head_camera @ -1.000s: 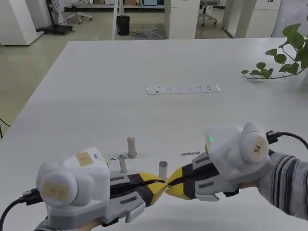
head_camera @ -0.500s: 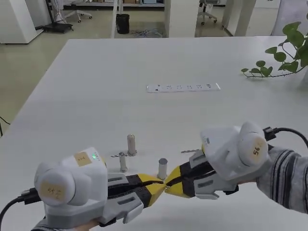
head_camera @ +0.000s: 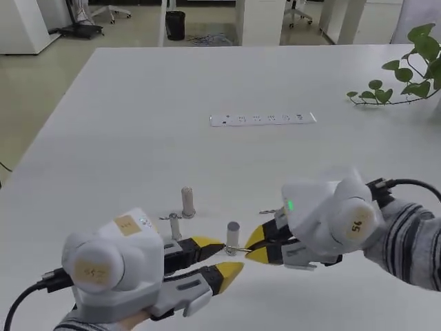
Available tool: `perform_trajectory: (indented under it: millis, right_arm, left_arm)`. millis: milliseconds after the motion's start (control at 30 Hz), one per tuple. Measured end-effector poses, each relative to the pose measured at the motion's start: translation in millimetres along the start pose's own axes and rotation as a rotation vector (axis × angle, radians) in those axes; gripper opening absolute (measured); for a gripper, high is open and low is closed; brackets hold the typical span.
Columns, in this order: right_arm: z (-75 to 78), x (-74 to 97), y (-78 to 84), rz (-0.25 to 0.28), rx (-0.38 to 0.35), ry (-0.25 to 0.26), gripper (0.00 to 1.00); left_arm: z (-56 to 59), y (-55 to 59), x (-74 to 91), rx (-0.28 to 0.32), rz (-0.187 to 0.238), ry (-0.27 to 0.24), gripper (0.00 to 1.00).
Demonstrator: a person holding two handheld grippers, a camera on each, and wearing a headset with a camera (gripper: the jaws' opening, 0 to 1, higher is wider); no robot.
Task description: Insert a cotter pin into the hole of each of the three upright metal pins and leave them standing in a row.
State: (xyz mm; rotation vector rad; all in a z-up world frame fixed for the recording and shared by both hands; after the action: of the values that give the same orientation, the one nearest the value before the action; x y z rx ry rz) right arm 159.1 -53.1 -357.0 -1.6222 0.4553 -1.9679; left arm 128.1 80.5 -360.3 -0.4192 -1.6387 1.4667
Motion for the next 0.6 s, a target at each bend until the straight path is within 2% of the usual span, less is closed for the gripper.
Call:
perform_trajectory:
  millis: [133, 200, 367, 467, 600]
  right_arm:
    - [7.5, -0.6, 9.9, -0.039, -0.025, 0.026, 0.00]
    - [11.1, -0.9, 15.3, -0.076, -0.024, 0.038, 0.00]
    - [18.3, -3.4, 25.4, -0.092, -0.078, 0.044, 0.00]
    - [22.1, -6.1, 32.5, -0.126, -0.087, 0.048, 0.00]
    - [24.6, -10.3, 36.9, -0.144, -0.105, 0.045, 0.00]
  left_arm:
    - [-5.7, 2.2, -5.1, -0.024, -0.005, -0.058, 0.26]
    - [-7.1, 3.5, -7.3, -0.025, -0.005, -0.071, 0.27]
    - [-11.6, 9.4, -15.1, -0.014, -0.022, -0.109, 0.26]
    - [-14.1, 12.1, -19.1, -0.012, -0.030, -0.123, 0.26]
    - [-16.3, 15.3, -25.5, 0.001, -0.044, -0.126, 0.26]
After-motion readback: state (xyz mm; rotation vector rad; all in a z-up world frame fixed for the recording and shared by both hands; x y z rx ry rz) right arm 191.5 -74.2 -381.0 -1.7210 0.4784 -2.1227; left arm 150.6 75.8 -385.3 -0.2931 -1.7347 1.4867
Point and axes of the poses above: the centre of the closed fingertips' face, and the gripper's own axes: x roughly backward along the fingers, z roughly to its right, y roughly out of its underside, the point moved 8 cm from there along x, roughly backward along the fingers, and after that the axes turned 6 degrees about -y, right-handed, at the moved point
